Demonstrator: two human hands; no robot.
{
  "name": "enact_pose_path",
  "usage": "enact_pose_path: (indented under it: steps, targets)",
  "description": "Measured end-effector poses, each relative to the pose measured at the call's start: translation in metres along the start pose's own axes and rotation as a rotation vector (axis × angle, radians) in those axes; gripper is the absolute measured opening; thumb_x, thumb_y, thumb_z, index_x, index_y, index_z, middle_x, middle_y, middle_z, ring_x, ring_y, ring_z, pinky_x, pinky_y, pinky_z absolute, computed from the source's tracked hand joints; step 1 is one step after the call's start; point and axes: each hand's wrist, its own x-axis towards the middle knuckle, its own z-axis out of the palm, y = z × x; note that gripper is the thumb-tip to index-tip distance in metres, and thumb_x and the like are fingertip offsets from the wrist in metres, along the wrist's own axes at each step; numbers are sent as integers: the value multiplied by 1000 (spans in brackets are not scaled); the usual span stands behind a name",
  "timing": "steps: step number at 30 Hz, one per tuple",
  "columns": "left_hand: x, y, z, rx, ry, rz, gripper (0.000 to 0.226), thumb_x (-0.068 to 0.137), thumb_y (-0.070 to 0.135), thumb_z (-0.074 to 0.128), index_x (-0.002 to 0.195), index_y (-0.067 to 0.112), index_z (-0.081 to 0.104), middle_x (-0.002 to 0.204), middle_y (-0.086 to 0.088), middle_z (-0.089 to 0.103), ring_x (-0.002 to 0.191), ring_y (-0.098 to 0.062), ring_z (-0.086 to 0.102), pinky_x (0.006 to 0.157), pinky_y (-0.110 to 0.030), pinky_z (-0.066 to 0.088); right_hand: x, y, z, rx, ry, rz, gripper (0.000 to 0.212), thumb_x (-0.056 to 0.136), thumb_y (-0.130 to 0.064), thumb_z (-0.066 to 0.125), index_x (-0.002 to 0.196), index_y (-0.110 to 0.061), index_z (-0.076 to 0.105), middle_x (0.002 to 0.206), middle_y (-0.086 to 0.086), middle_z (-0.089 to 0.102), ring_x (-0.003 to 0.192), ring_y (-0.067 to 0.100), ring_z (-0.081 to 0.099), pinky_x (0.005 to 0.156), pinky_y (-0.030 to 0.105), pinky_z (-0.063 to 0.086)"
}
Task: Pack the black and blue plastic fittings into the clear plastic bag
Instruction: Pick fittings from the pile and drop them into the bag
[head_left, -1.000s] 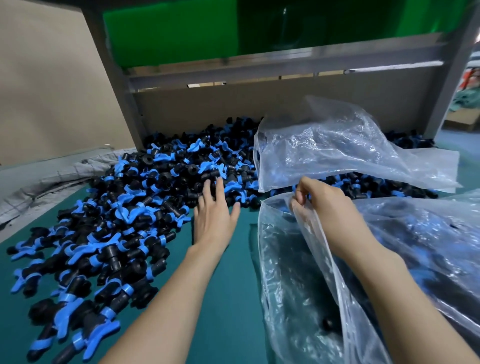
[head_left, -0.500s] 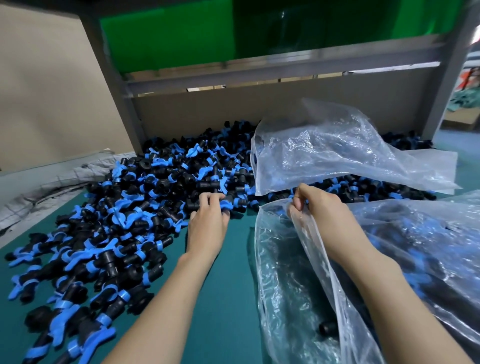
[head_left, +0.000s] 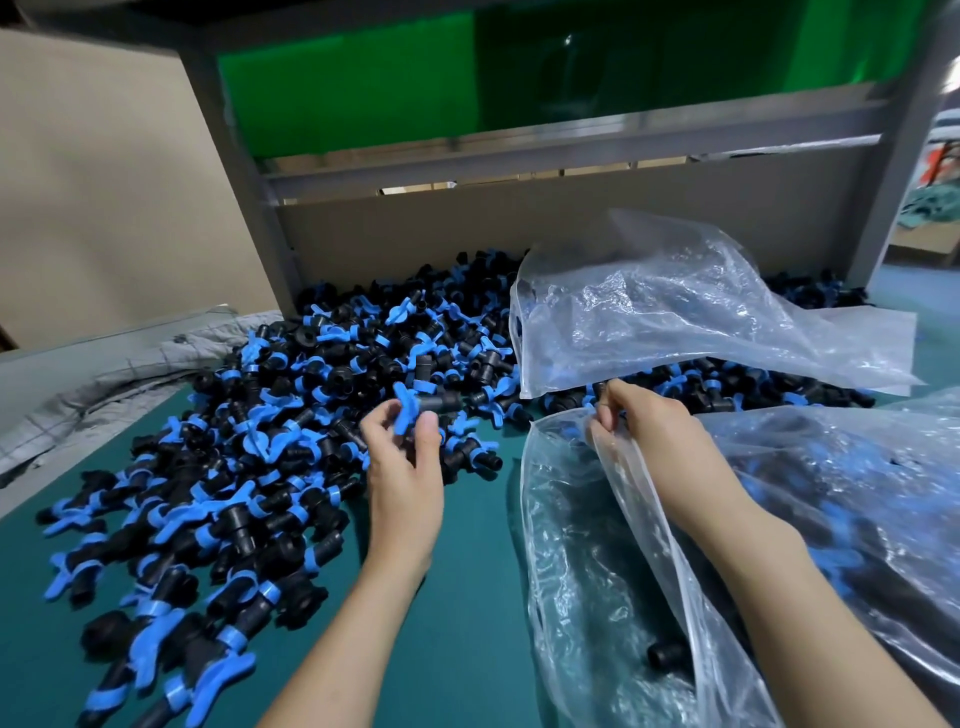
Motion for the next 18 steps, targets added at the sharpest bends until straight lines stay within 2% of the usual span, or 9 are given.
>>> enact_pose_path:
  steps: [2,4,6,10,12,15,18]
  targets:
    - [-1,3,2,-180,0,-67,15,99,44,49,106,33,42,95,5,61,75,-15,55,68,-32,44,1,1,1,-7,3,4,24,95,-30,54,75,-24,41,73,-4,56,69,23,52,66,40,47]
    - [0,5,3,-292,-43,-110,19,99,44,48,98,25,52,69,10,53,56,-8,42,52,-27,35,1,2,2,-17,-3,12,24,96,-30,53,76,-24,41,75,-3,58,71,25,55,68,40,49]
    - [0,5,2,-309,-79,-139,29,99,47,45,91,21,55,59,11,46,50,-7,35,46,-24,29,1,3,2,-6,2,16,24,95,-30,54,76,-23,42,75,-2,59,72,26,56,68,40,49]
    - [2,2,2,-340,-112,-219,27,103,47,36,93,24,46,59,10,43,48,-7,36,46,-23,33,1,2,2,-4,11,18,24,93,-30,55,74,-23,42,72,-2,58,68,25,54,65,38,48]
    - [3,1,1,-352,-169,-220,24,102,44,40,96,22,47,63,9,53,49,-7,42,45,-22,36,0,2,2,-4,6,19,23,93,-30,54,75,-23,42,72,-2,58,68,25,54,65,37,48]
    - [5,-1,0,-366,-239,-202,11,101,29,52,105,19,53,83,1,73,55,-8,54,45,-20,41,0,3,3,-16,1,22,24,94,-32,54,75,-23,41,72,-2,57,68,25,53,65,38,47]
    - [4,-2,1,-346,-234,-174,11,101,22,53,112,20,52,92,-4,76,58,-9,58,47,-19,44,1,3,3,-21,0,15,25,95,-32,55,75,-23,41,72,-3,56,67,23,52,65,37,46]
